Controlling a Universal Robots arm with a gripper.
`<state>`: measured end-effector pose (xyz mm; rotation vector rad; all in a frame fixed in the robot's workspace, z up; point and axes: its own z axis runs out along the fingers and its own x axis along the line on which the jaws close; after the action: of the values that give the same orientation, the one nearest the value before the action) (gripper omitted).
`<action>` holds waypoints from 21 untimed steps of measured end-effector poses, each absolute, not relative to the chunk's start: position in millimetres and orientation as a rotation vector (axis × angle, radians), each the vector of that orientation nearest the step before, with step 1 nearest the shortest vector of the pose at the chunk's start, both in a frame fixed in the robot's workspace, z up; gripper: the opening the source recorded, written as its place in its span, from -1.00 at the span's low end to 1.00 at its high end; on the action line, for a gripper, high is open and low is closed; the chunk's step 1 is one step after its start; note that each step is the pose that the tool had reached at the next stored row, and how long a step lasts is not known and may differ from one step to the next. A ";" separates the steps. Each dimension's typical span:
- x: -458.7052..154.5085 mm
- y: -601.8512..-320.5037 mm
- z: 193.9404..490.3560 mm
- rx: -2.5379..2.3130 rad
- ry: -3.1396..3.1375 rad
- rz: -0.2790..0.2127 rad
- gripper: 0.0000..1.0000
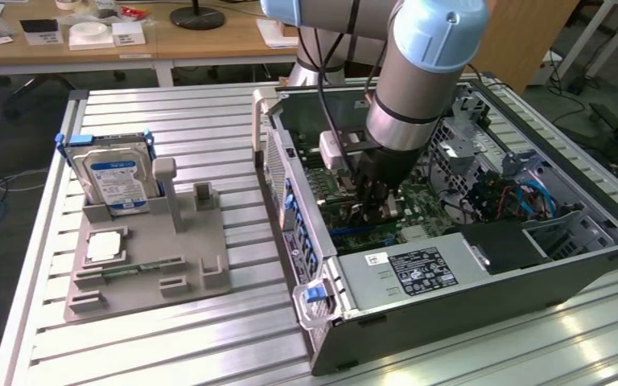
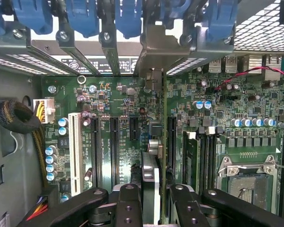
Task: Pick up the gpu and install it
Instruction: 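Insert the gpu into the slot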
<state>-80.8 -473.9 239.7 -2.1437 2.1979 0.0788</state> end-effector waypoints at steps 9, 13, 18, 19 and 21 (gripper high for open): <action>-80.4 -473.9 239.6 -2.147 2.203 0.088 -0.45; -80.3 -473.9 239.5 -2.148 2.203 0.090 -0.45; -79.9 -473.9 239.5 -2.151 2.207 0.098 -0.45; -79.9 -473.9 239.5 -2.151 2.208 0.099 -0.45; -79.9 -473.9 238.8 -2.151 2.208 0.100 -0.45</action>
<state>-79.9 -473.9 238.8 -2.1510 2.2075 0.1004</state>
